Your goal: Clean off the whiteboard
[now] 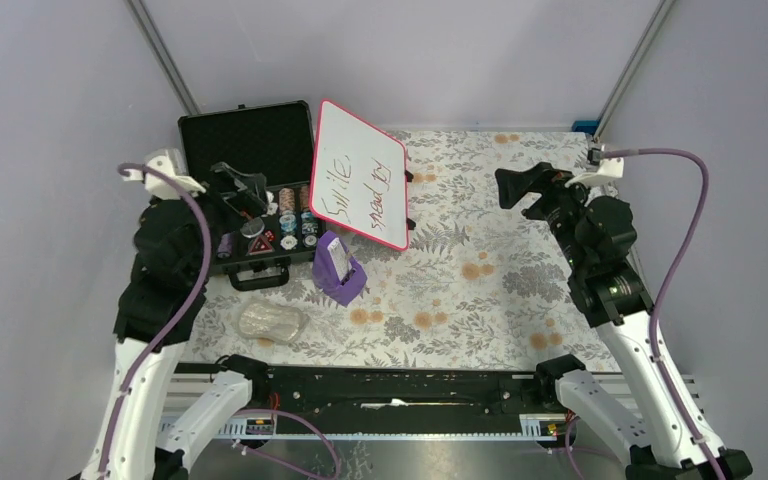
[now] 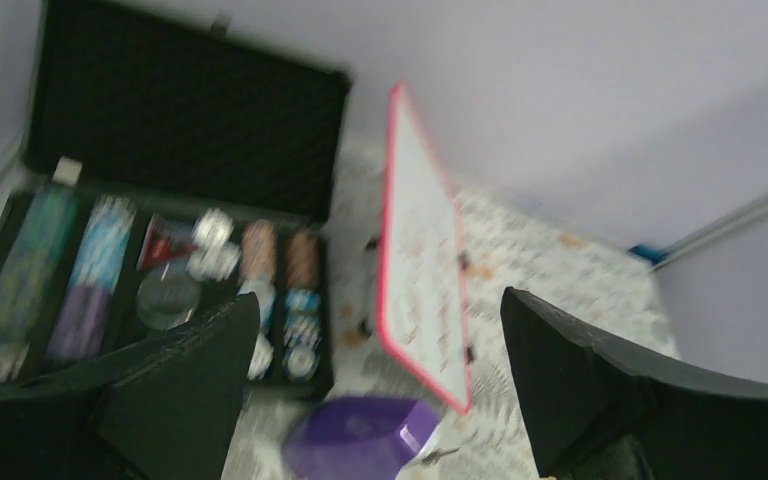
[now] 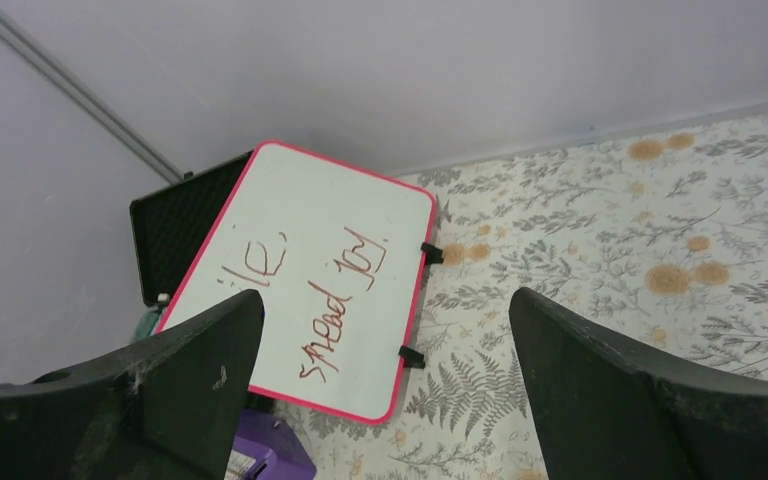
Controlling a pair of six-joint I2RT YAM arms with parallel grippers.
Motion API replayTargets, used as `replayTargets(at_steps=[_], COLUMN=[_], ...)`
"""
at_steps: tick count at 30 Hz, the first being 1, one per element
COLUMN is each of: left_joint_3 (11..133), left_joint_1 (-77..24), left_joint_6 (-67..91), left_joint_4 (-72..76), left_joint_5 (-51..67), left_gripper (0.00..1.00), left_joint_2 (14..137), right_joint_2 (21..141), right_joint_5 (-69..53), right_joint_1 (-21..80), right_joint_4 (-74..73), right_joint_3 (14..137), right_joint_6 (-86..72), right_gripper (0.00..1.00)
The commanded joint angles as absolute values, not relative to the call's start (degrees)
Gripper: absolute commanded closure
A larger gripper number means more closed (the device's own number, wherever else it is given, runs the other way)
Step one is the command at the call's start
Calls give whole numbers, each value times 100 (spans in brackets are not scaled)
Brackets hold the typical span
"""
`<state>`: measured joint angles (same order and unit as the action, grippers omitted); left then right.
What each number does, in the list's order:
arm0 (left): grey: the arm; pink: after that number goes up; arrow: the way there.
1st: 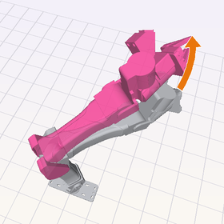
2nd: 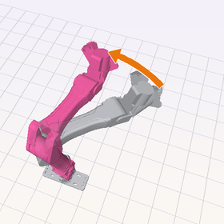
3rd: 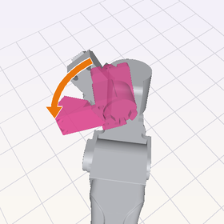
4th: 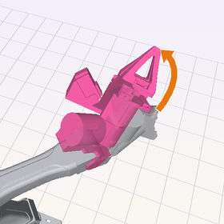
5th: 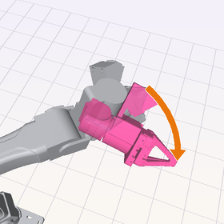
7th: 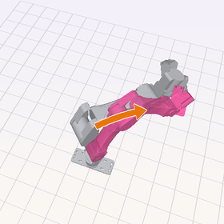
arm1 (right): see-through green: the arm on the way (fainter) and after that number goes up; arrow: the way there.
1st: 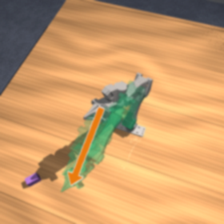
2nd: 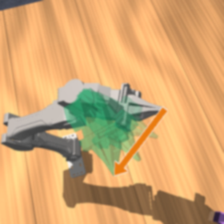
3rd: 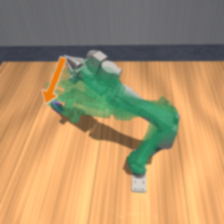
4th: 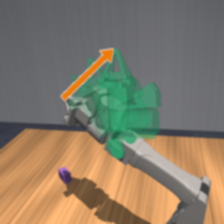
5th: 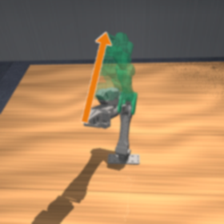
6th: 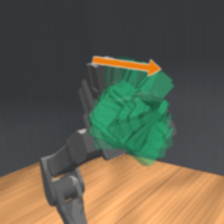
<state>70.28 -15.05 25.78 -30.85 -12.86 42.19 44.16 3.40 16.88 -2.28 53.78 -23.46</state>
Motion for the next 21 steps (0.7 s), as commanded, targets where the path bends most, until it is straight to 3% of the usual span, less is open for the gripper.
replayTargets(at_steps=[1,4,11,15,21], left_joint_3=[6562,6203,4942,4213,3821], left_joint_1=[-1485,-1401,215,590,604], left_joint_6=[3833,4535,5036,5587,6502], left_joint_4=[-4741,-5330,-5008,-4785,-5108], left_joint_5=[-2516,-2799,-1135,-677,-795], left_gripper=[1,1,1,4,24], left_joint_2=[4665,4980,5049,5122,5857], right_joint_2=[4748,4789,4538,4319,4329], right_joint_5=[-185,-339,-404,-262,-300], right_joint_1=[1723,1723,1723,1723,1725], right_joint_4=[33,146,391,506,603], right_joint_3=[5451,5288,4995,4817,4739], right_joint_6=[-2372,-2362,-2296,-2271,-2282], right_gripper=[0,0,0,0,1])
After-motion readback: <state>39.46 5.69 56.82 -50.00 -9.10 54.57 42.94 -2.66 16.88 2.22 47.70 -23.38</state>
